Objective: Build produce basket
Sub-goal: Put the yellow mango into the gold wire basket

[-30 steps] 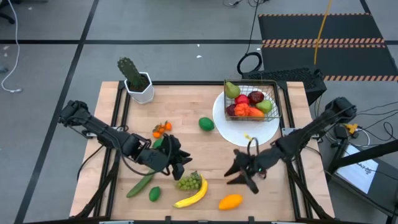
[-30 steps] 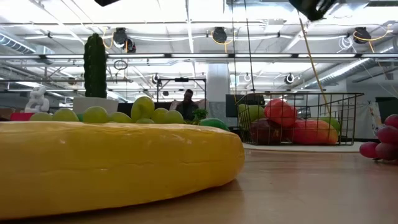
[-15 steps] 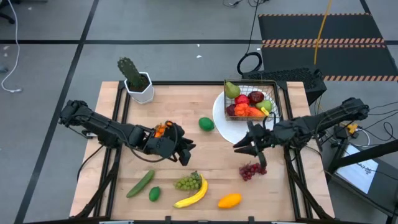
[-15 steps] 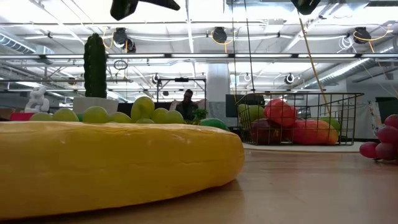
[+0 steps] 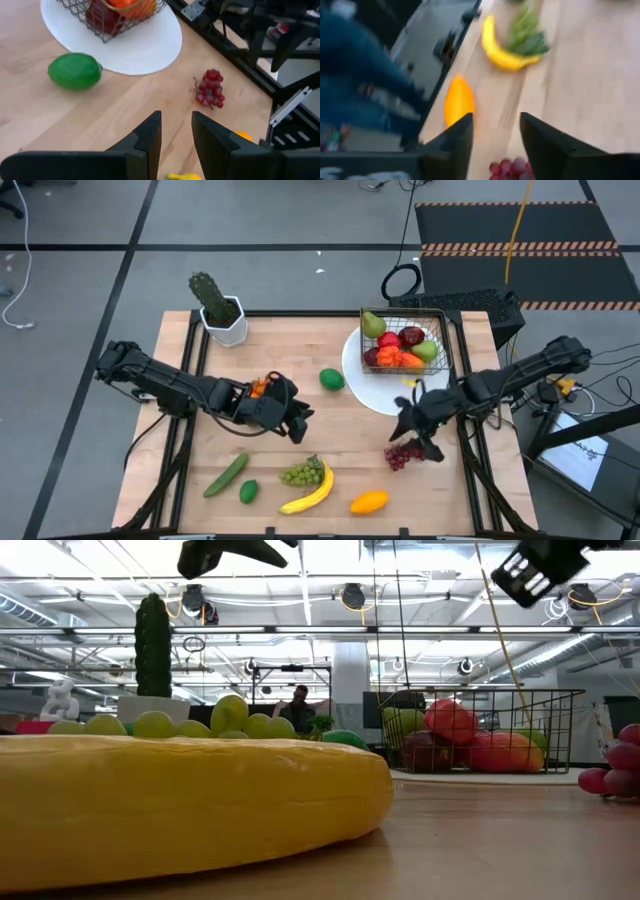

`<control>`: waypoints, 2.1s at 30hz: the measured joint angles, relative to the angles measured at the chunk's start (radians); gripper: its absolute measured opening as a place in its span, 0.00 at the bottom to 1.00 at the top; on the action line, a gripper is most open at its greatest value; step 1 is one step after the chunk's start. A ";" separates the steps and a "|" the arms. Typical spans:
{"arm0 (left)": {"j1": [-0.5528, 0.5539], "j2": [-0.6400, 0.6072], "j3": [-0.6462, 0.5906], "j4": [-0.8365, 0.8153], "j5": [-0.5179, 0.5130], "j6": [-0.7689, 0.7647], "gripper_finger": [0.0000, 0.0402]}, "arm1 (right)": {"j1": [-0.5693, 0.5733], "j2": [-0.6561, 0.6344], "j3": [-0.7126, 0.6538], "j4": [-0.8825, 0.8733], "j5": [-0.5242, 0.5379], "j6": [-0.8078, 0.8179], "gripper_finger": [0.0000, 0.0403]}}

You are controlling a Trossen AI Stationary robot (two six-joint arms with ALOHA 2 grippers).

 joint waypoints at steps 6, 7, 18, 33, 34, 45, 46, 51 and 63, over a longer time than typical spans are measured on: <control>0.000 0.000 0.000 -0.048 0.084 -0.019 0.27 | 0.055 0.157 -0.030 0.069 -0.132 -0.063 0.67; -0.002 0.000 0.000 -0.056 0.097 -0.025 0.27 | 0.064 0.186 -0.034 0.100 -0.149 -0.065 0.71; -0.002 0.000 0.000 -0.076 0.156 -0.012 0.27 | 0.201 0.470 -0.042 0.477 -0.110 0.067 0.96; -0.015 0.000 0.000 -0.076 0.157 0.110 0.27 | 0.267 0.713 -0.042 0.616 0.102 0.100 0.94; -0.015 0.000 0.000 -0.077 0.157 0.114 0.27 | 0.267 0.732 -0.042 0.636 0.094 0.095 0.94; -0.041 0.000 0.000 -0.065 0.148 0.074 0.27 | 0.271 0.782 -0.012 0.674 0.140 0.110 0.75; -0.043 0.000 0.000 -0.064 0.146 0.073 0.27 | 0.271 0.780 -0.009 0.674 0.141 0.129 0.71; -0.055 0.000 0.000 -0.064 0.145 0.074 0.27 | 0.271 0.728 -0.008 0.672 0.145 0.263 0.56; -0.058 0.000 0.000 -0.062 0.092 0.029 0.27 | 0.231 0.397 -0.008 0.637 0.459 0.639 0.57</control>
